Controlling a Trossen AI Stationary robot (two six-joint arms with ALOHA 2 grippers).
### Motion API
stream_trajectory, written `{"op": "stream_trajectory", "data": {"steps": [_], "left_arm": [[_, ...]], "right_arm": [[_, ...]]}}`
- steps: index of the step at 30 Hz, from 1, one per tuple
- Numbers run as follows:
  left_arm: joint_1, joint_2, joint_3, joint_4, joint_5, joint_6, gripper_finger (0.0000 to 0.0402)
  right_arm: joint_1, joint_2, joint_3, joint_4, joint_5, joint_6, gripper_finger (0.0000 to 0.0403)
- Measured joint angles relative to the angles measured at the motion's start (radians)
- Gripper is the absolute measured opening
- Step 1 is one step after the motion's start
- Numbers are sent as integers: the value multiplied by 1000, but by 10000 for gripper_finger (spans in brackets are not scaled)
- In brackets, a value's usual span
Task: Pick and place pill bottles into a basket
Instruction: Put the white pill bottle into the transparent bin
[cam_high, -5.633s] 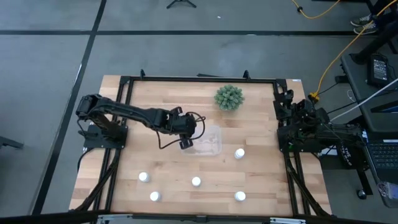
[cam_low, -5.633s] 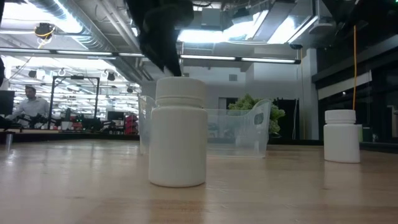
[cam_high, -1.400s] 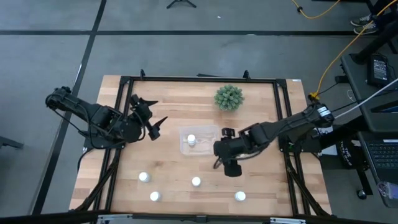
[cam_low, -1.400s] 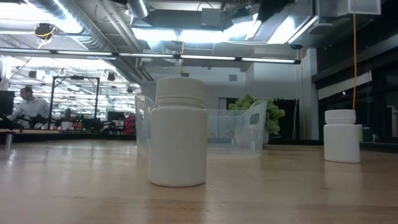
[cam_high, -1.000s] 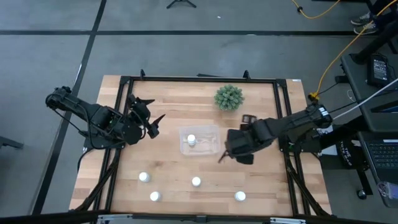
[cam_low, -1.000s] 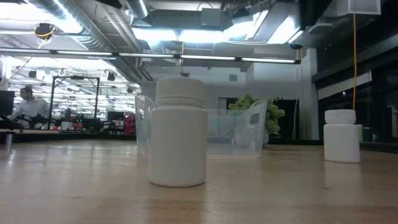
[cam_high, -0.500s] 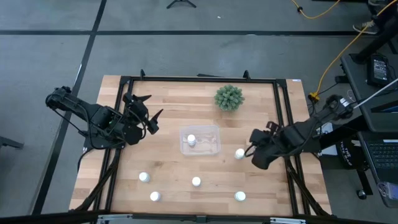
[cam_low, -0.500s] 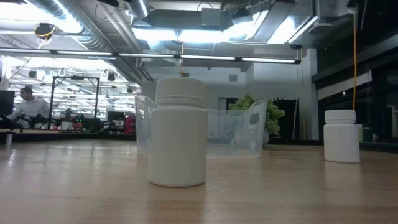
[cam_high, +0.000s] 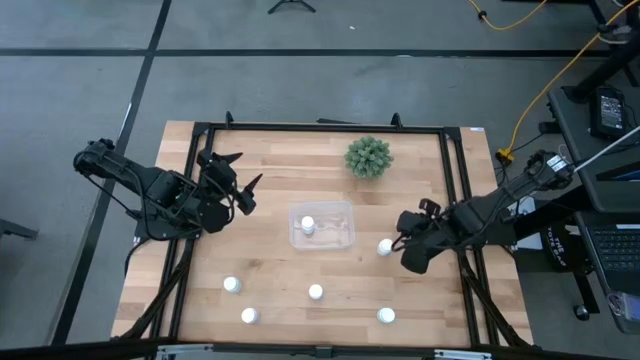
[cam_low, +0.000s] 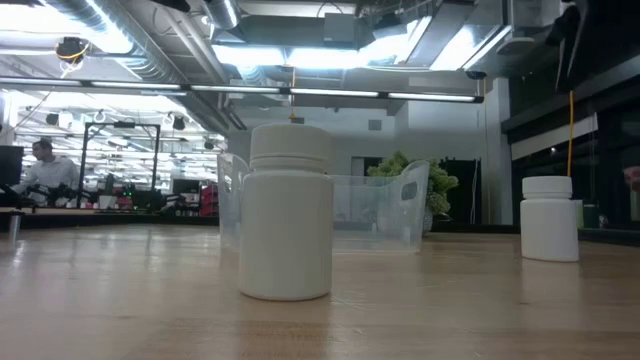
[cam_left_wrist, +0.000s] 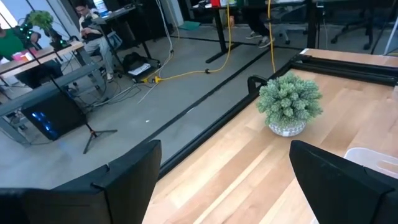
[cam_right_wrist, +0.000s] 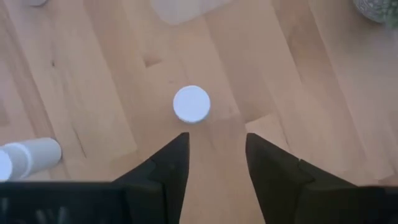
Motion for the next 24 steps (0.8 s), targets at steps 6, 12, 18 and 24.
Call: {"op": "stream_trajectory", "data": {"steps": [6, 12, 18, 24], "left_arm": [[0, 0, 0, 0, 0, 0, 347], [0, 0, 0, 0, 0, -7, 347], [0, 0, 0, 0, 1, -24, 347], [0, 0, 0, 0, 1, -24, 347]], "right_arm": [[-9, 0, 0, 1, -3, 51, 182], [-9, 0, 0, 12, -27, 77, 251], [-11, 0, 0, 46, -55, 71, 334], [-29, 4, 1, 95, -62, 59, 359]]}}
